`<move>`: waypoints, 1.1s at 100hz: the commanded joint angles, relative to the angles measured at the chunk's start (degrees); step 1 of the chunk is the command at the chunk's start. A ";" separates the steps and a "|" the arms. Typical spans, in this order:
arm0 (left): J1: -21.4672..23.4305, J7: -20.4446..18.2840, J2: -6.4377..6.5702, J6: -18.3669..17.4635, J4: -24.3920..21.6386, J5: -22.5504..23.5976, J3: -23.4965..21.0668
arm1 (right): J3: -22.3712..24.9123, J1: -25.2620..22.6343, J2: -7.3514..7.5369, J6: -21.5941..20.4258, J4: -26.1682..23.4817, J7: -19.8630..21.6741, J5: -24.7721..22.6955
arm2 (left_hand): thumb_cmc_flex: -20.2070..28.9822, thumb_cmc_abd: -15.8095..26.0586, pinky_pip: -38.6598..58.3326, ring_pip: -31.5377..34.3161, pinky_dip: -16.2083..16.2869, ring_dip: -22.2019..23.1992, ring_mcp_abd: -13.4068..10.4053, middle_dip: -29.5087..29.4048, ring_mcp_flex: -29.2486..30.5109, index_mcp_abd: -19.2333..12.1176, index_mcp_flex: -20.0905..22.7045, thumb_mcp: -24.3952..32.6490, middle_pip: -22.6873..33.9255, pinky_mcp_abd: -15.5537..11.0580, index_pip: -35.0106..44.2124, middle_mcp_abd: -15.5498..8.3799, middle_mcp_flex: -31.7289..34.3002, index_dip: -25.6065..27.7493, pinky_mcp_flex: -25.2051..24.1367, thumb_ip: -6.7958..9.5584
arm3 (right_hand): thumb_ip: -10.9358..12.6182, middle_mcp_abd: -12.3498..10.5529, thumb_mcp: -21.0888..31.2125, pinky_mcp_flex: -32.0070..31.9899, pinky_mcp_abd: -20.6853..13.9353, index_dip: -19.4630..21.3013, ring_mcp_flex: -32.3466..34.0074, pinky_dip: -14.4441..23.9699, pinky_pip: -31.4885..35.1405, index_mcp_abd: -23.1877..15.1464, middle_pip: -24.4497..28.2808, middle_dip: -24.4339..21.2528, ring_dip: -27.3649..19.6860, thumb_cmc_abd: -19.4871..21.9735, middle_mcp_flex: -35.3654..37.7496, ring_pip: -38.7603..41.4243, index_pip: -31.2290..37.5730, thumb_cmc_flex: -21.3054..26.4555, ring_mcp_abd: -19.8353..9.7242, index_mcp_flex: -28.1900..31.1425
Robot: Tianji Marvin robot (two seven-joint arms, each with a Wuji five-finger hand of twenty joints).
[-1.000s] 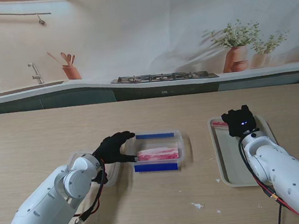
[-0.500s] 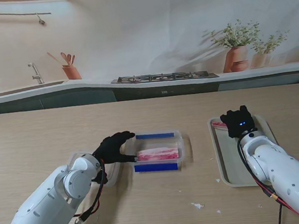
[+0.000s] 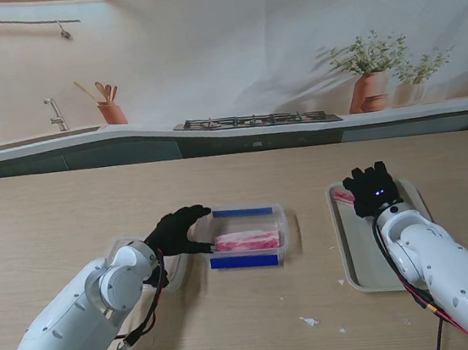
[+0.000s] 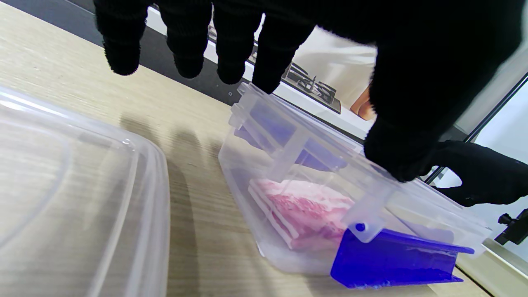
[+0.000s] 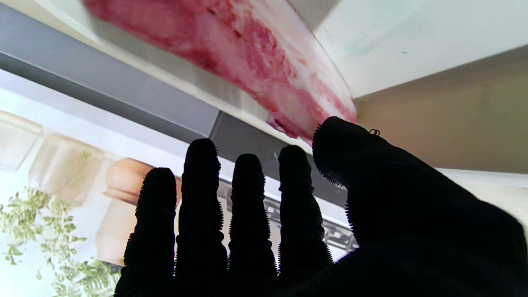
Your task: Separate the bacon slices onto the tray
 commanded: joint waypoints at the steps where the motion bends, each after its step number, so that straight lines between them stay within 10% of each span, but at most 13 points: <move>1: 0.50 -1.01 0.10 0.07 0.94 0.28 0.32 | 0.76 -1.40 0.32 -0.94 -1.78 1.10 -1.45 | 2.05 -2.48 -0.79 -0.79 0.64 0.14 -1.50 -0.33 -2.34 0.98 0.06 0.78 -0.09 0.03 0.09 -2.41 -0.21 0.67 -0.89 0.83 | 2.56 -0.47 -0.25 -2.74 0.09 0.69 -3.81 0.33 -1.38 2.20 -2.18 -1.54 -1.32 1.49 -3.45 -2.43 -2.19 -1.16 1.76 -2.71; 60: 1.29 -0.85 0.18 -0.74 0.18 0.27 -0.81 | 7.60 -6.50 0.13 -4.54 -10.86 4.77 -4.81 | 2.11 -2.66 -0.90 -0.85 0.58 0.12 -1.52 -0.35 -2.37 0.92 0.10 0.96 -0.08 -0.02 0.09 -2.46 -0.18 0.67 -0.90 0.80 | 3.60 0.17 -8.42 -10.31 -1.14 -0.07 -14.66 0.44 -8.98 4.21 -8.34 -6.21 -6.18 6.61 -14.27 -12.26 -8.00 -6.64 0.77 -9.64; 110: 1.51 -1.10 0.34 -0.68 -0.40 0.81 -0.80 | 9.37 -5.25 -1.36 -18.89 -22.95 9.30 1.11 | 2.03 -3.06 -1.15 -1.01 0.39 0.10 -1.63 -0.39 -2.44 0.86 -0.06 1.31 -0.28 -0.05 0.12 -2.56 -0.33 0.69 -0.87 0.70 | 4.61 1.46 -10.05 -5.24 -2.64 1.14 -9.10 1.27 -7.68 5.07 -6.03 -5.50 -4.93 10.25 -7.18 -8.85 -6.46 -1.56 1.51 -4.31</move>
